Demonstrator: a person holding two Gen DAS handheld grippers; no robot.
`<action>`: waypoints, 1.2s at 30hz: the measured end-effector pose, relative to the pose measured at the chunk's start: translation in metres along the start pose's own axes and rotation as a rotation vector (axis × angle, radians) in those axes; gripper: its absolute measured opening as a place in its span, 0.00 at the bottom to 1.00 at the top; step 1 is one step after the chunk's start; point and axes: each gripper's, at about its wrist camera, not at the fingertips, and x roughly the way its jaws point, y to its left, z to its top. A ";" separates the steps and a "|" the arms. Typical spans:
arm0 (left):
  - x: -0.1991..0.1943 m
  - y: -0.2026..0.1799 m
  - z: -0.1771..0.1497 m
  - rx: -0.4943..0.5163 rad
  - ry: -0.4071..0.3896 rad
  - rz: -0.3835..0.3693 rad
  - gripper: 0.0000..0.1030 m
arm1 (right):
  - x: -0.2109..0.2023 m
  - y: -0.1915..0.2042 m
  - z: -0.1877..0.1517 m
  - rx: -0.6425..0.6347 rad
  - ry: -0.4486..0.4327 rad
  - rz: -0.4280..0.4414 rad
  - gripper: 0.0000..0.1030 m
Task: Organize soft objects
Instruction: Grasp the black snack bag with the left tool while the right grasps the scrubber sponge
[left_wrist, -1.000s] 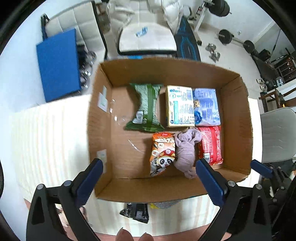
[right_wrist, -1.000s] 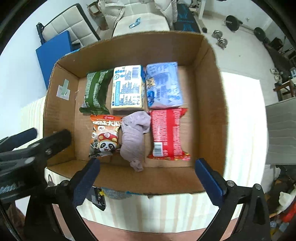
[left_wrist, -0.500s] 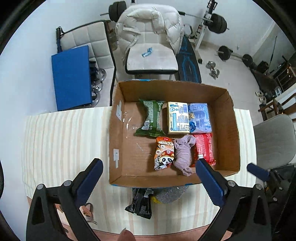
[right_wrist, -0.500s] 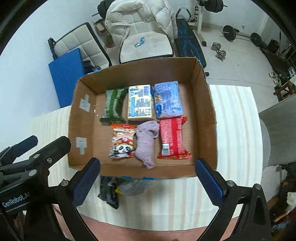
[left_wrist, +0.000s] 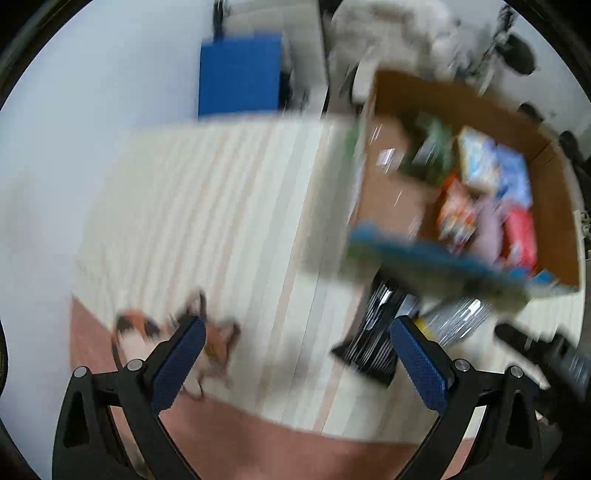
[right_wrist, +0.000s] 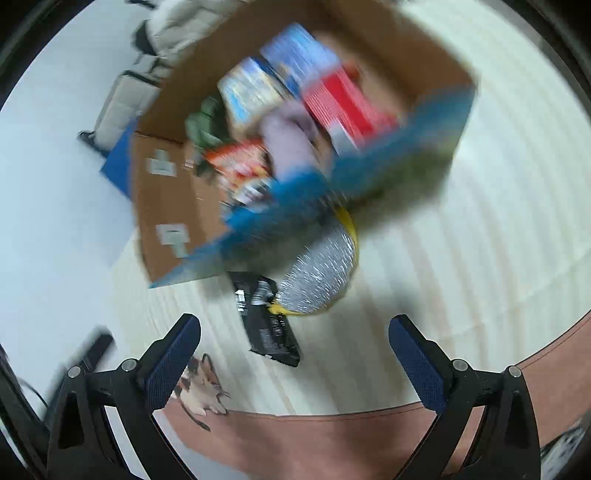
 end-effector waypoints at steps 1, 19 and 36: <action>0.010 0.003 -0.004 -0.009 0.025 0.000 1.00 | 0.013 -0.003 0.000 0.018 0.000 -0.002 0.97; 0.074 -0.023 -0.004 0.135 0.172 -0.109 1.00 | 0.083 0.003 -0.008 -0.132 0.084 -0.223 0.54; 0.131 -0.109 -0.018 0.316 0.270 -0.137 0.51 | 0.063 -0.021 -0.010 -0.349 0.072 -0.398 0.66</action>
